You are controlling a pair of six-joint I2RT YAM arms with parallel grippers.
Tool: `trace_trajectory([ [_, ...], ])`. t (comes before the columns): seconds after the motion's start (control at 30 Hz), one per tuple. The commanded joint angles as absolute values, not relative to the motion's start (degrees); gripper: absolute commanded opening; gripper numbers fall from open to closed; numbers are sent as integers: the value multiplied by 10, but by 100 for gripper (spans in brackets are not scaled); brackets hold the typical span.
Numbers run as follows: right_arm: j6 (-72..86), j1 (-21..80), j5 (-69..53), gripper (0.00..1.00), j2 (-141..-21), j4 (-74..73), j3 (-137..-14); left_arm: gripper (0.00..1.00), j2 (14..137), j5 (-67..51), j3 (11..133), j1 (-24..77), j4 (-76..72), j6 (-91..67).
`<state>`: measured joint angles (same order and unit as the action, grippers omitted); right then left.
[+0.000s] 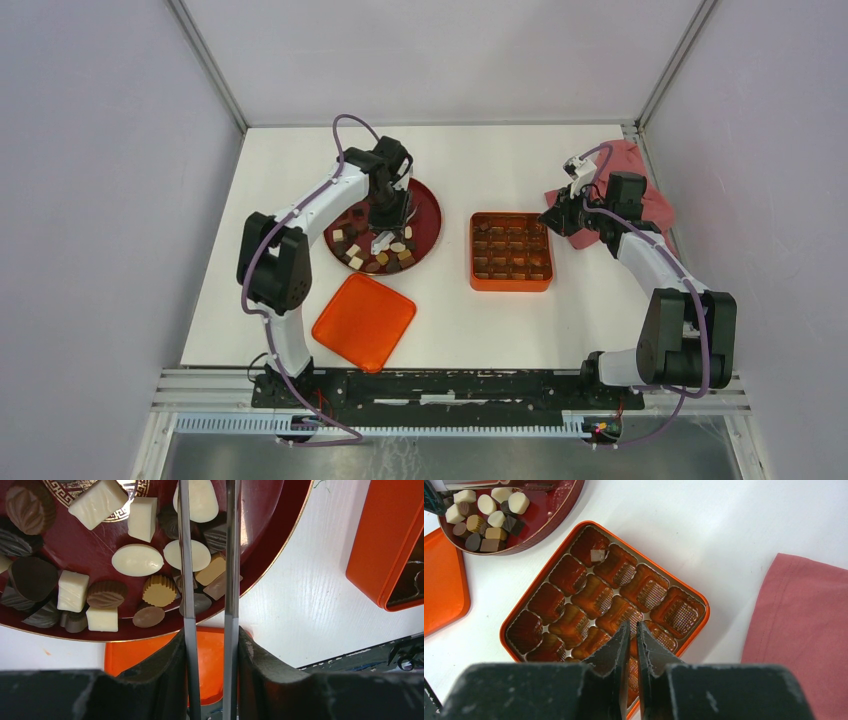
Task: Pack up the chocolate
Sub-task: Pick up the fake chocolate from the plate, then place the fake chocolate in the packing box.
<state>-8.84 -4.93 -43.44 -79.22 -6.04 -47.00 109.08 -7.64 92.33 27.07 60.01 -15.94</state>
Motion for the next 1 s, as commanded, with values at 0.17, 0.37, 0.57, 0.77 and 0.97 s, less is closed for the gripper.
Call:
trace_trajectory([
  [0.17, -89, -51, -439, 14, -783, -41, -471, 2, 1052, -78, 933, 269, 594, -162],
  [0.37, -89, -51, -439, 14, -782, -41, -470, 2, 1028, -88, 915, 269, 582, -177],
  [0.57, -89, -51, -439, 14, -781, -41, -469, 2, 989, -107, 888, 268, 567, -198],
  [0.77, -89, -51, -439, 14, -781, -40, -468, 2, 945, -154, 859, 269, 541, -225],
  [0.97, -89, -51, -439, 14, -781, -39, -468, 2, 899, -240, 839, 283, 477, -268],
])
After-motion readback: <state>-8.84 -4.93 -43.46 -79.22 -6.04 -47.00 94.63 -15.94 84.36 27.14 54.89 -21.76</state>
